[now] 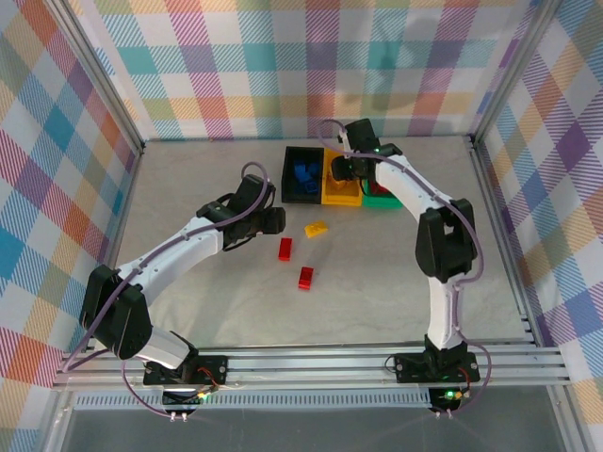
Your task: Sort the legos into containers by color
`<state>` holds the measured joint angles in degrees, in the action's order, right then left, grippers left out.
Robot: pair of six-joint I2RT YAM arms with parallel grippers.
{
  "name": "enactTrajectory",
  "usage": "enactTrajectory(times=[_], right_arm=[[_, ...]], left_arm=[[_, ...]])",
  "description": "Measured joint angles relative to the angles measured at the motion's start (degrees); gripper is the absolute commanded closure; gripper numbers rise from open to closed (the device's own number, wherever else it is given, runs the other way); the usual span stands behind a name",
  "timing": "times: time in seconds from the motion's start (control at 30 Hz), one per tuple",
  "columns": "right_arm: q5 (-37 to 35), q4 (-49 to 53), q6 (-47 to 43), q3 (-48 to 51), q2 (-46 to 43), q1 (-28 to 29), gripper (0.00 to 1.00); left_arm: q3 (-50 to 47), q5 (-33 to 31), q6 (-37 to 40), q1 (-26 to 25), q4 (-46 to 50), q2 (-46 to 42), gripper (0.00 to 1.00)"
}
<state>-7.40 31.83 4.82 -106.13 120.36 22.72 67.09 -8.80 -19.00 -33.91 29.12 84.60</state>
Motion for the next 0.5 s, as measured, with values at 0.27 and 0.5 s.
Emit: enactTrajectory(times=[0.27, 0.5], right_arm=[[2.7, 3.4, -0.6, -13.7, 12.0, -2.4, 0.37], [3.6, 6.7, -1.0, -22.0, 15.4, -3.0, 0.33]], left_arm=[[0.2, 2.3, 1.9, -1.6, -1.5, 3.8, 0.4], [3.0, 3.9, 4.1, -3.1, -3.0, 9.5, 0.39]])
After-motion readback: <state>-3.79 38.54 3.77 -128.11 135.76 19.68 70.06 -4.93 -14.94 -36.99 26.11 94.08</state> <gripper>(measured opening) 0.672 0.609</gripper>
